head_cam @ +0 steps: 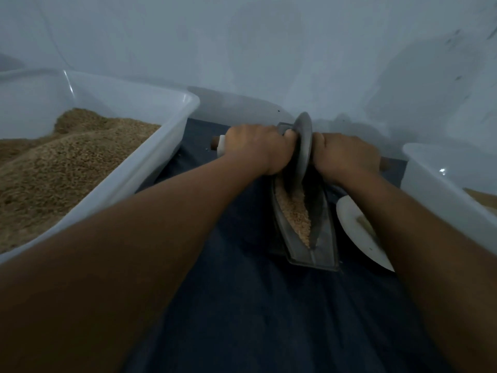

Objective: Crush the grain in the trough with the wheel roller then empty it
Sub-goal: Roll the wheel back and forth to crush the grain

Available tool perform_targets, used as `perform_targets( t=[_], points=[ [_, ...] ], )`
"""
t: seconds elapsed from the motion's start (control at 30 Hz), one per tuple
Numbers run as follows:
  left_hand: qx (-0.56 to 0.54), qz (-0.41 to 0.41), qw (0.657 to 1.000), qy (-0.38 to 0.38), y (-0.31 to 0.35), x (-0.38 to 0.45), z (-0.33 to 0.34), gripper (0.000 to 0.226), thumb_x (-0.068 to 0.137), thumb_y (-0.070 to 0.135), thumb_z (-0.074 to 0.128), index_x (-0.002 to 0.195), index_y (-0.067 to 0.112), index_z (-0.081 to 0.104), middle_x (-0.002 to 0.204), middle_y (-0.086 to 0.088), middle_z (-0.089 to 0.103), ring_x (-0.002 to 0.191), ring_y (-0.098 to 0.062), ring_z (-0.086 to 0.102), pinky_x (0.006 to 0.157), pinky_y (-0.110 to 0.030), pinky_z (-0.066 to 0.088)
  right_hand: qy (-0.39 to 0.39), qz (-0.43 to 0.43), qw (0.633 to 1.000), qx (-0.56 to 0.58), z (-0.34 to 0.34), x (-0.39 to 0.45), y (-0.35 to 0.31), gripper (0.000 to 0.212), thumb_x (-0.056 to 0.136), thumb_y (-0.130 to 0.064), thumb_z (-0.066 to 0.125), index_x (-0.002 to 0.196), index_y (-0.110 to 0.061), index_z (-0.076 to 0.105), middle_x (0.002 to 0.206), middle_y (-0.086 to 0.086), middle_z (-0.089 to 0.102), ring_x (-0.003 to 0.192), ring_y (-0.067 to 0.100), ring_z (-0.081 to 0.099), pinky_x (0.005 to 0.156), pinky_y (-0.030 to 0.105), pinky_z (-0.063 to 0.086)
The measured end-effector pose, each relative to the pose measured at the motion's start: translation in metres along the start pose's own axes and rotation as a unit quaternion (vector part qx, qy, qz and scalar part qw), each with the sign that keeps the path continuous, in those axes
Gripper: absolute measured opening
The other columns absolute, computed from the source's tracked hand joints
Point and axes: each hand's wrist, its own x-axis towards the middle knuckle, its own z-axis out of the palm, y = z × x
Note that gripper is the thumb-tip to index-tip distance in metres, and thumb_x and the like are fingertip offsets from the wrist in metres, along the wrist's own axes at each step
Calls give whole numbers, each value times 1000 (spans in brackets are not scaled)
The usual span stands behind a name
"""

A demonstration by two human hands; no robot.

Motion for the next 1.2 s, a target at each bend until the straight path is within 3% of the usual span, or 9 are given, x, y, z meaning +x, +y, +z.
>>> perform_targets(
  t=[0.07,0.17,0.37,0.53,0.73,0.8,0.9,1.07,1.2],
  points=[
    [8,-6,1000,-7,-2,9,3,65,96,56,10,111,21,63,118,-13,64,92,-31,53,75,-41,31,-4,8,1000,0,2,9,-2,51,98,-50,17,89,-30,63,99,5,67,80,29,54,71,38,32],
    [18,-6,1000,-12,-4,22,4,67,95,55,9,120,22,63,125,-12,63,108,-33,57,76,-41,30,-17,27,999,9,4,19,-4,47,98,-51,19,87,-32,60,86,1,56,73,24,44,71,38,33],
    [38,39,998,14,2,17,0,50,102,42,17,115,23,62,121,-9,64,107,-33,58,76,-41,32,-22,39,999,16,4,17,-2,48,99,-51,19,85,-29,59,82,-1,48,73,23,43,71,37,32],
    [25,11,1000,10,4,4,-3,61,99,51,13,108,19,64,112,-12,66,81,-28,47,72,-38,32,-14,28,999,27,2,1,-1,52,98,-49,18,87,-25,63,80,1,54,71,25,45,66,35,32],
    [18,18,999,24,5,-18,-9,48,98,55,16,89,22,51,103,-13,67,74,-26,45,68,-38,33,23,13,999,22,-8,-28,-5,43,101,-43,22,77,-21,51,88,10,67,78,34,60,67,36,38],
    [26,26,999,39,7,-27,-11,48,98,57,17,85,22,47,98,-12,67,72,-26,44,67,-37,32,34,-13,999,17,-10,-42,-2,37,102,-36,25,79,-18,48,82,8,62,68,31,53,63,35,39],
    [56,51,995,57,13,-39,-14,49,97,58,16,88,22,48,95,-11,68,71,-27,47,66,-36,30,30,7,999,41,-14,-62,0,31,104,-30,26,87,-14,46,71,2,42,55,23,30,52,32,24],
    [81,61,993,60,11,-56,-20,64,96,61,15,114,20,60,97,-11,69,77,-29,53,65,-37,31,18,21,998,53,-23,-74,-1,51,102,-47,21,66,-24,48,65,-3,48,65,26,48,66,36,36],
    [99,70,991,60,11,-69,-29,67,94,64,13,114,20,59,65,-2,46,62,-24,41,57,-35,27,13,8,997,75,-32,-84,3,53,98,-50,19,61,-24,47,60,-6,47,61,24,46,64,35,34]
  ],
)
